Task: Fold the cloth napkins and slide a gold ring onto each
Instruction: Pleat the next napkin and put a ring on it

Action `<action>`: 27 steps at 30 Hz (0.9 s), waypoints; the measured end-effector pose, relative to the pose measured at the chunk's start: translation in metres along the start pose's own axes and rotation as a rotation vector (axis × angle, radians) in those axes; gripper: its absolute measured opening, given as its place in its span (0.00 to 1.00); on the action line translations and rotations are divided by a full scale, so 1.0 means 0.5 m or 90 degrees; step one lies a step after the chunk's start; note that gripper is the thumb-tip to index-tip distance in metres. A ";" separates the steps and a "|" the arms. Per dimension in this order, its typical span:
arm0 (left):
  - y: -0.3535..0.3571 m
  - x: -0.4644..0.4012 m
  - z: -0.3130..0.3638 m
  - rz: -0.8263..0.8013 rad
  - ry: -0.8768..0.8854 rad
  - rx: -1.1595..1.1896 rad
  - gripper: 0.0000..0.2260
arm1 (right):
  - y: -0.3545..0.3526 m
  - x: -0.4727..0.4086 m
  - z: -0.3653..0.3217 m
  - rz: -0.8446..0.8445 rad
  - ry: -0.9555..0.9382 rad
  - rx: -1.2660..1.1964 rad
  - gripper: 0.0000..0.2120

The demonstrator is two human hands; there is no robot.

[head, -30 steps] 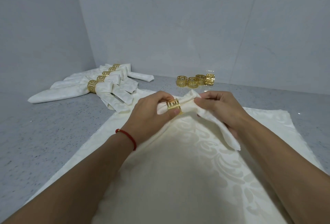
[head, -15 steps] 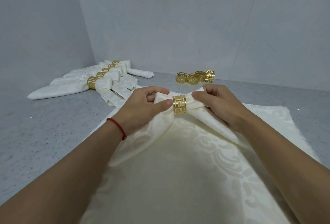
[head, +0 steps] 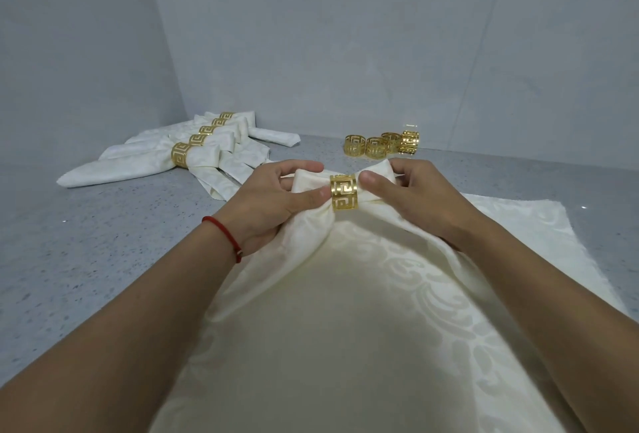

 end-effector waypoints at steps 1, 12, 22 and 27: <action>0.001 0.001 0.001 -0.009 -0.005 0.002 0.20 | 0.000 0.001 -0.001 -0.003 0.001 0.007 0.14; -0.089 0.026 0.094 -0.075 -0.108 -0.261 0.27 | 0.061 -0.049 -0.076 -0.010 0.006 0.125 0.26; -0.436 0.069 0.138 0.106 -0.246 -0.455 0.15 | 0.356 -0.159 -0.190 -0.120 0.104 -0.002 0.20; -0.544 0.036 0.124 0.195 -0.192 -0.613 0.10 | 0.468 -0.231 -0.206 -0.033 0.093 0.098 0.20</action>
Point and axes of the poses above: each hand's wrist, its own x-axis away from the middle knuckle, its own y-axis out of the palm, z = x × y, the point moved 5 cm from there along -x, towards the middle knuckle, and after that the axes turned 4 degrees about -z, right-handed, at the moved point
